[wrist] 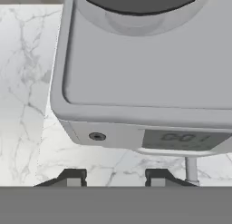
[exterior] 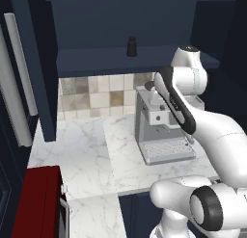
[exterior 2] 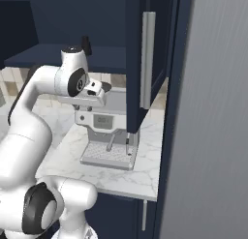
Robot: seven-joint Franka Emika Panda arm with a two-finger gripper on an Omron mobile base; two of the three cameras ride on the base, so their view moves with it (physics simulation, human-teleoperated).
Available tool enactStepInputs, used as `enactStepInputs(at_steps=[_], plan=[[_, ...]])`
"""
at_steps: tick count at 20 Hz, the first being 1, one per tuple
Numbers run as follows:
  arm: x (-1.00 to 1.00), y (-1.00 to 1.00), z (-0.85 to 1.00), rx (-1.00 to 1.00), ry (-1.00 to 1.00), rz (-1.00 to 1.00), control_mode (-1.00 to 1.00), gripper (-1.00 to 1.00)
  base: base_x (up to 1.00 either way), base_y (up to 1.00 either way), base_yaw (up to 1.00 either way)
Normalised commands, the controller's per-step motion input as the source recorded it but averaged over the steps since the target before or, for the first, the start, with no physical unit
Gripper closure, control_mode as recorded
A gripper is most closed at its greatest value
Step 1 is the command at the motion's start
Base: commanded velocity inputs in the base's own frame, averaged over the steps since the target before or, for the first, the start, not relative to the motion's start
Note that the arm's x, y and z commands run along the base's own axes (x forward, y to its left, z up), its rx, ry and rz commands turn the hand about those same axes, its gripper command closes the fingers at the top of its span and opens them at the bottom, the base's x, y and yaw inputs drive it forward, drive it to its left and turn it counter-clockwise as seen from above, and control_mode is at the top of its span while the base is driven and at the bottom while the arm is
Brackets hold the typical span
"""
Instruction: Retrieve the shaker from the cabinet and place it next the steak on a plate on the dining table.
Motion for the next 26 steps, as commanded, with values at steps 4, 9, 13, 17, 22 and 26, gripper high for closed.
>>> enactStepInputs(at_steps=[4,9,13,17,22,26], plan=[[-0.49,0.02,0.01,-0.01,-0.18,0.01,-1.0,-1.0,0.0,0.0,0.0],[-0.79,0.13,0.35,-0.02,-0.42,0.12,-1.0,-1.0,0.0,0.0,0.0],[-0.8,0.02,0.67,-0.03,-0.52,0.26,-1.0,-1.0,0.0,0.0,0.0],[-0.47,0.01,0.62,-0.05,-0.39,0.16,-1.0,-1.0,0.0,0.0,0.0],[-0.21,0.0,0.51,-0.01,-0.3,0.01,-1.0,-1.0,0.0,0.0,0.0],[0.13,0.0,0.22,0.0,-0.02,0.01,-1.0,-1.0,0.0,0.0,0.0]])
